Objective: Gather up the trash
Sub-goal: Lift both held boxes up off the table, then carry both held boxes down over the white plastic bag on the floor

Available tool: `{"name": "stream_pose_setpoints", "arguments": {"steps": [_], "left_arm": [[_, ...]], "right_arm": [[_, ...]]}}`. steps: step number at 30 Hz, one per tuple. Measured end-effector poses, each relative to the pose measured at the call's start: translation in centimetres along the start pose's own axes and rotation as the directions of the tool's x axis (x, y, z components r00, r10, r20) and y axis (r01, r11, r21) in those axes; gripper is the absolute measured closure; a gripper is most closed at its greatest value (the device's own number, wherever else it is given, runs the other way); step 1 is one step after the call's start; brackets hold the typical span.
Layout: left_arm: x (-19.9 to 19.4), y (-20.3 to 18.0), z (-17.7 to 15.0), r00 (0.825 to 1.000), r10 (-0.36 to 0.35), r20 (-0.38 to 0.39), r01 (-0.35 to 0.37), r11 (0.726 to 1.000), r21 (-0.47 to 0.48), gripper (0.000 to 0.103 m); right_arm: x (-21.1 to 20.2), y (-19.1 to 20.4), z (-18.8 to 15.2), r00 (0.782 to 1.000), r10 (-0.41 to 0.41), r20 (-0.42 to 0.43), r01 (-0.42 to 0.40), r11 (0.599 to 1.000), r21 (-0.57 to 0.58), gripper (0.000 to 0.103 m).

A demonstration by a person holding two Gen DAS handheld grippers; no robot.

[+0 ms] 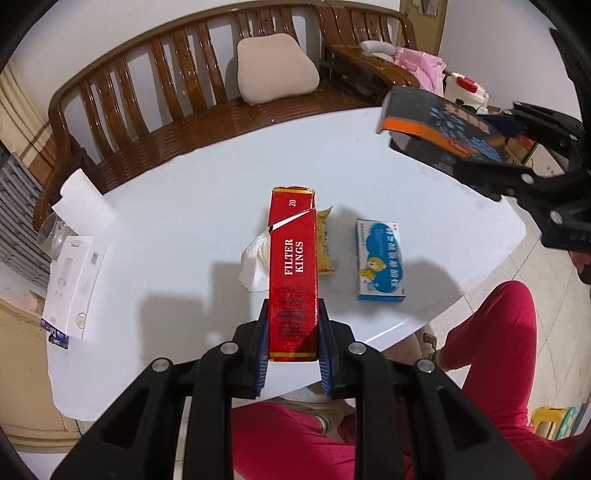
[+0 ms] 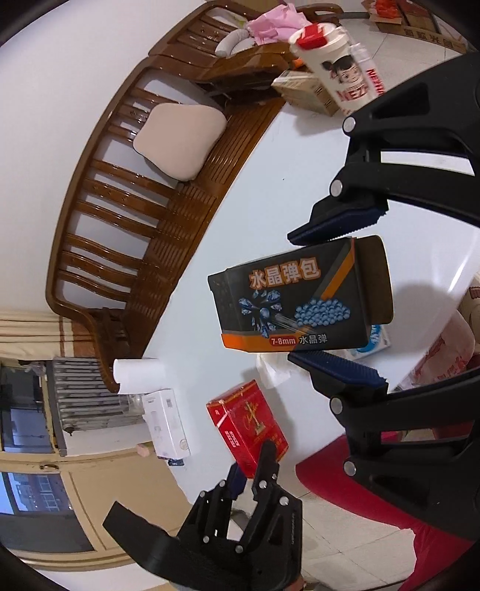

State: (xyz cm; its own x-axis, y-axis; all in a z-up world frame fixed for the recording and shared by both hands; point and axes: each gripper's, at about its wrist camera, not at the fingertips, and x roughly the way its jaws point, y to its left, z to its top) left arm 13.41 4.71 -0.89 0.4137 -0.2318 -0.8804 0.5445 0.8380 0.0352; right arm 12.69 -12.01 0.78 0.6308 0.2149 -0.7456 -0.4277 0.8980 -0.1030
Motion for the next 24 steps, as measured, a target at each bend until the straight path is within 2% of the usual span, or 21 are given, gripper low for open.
{"name": "stream_pose_setpoints", "arguments": {"steps": [6,11,24], "left_arm": [[-1.3,-2.3,-1.2,0.999,-0.027,0.021,0.027,1.0,0.013,0.081],[-1.7,-4.6,-2.7,0.999,-0.036,0.019,0.035,0.999,0.042,0.081],[0.5,-9.2,-6.6,0.996,-0.085,-0.032,0.087,0.993,0.078,0.081]], "right_arm": [[-3.1,1.0,-2.2,1.0,-0.011,0.012,0.011,1.0,0.004,0.046],[-4.5,2.3,-4.5,1.0,-0.009,-0.011,0.009,1.0,0.006,0.046],[-5.0,5.2,-10.1,0.996,0.027,-0.083,-0.025,0.999,0.032,0.046]]}}
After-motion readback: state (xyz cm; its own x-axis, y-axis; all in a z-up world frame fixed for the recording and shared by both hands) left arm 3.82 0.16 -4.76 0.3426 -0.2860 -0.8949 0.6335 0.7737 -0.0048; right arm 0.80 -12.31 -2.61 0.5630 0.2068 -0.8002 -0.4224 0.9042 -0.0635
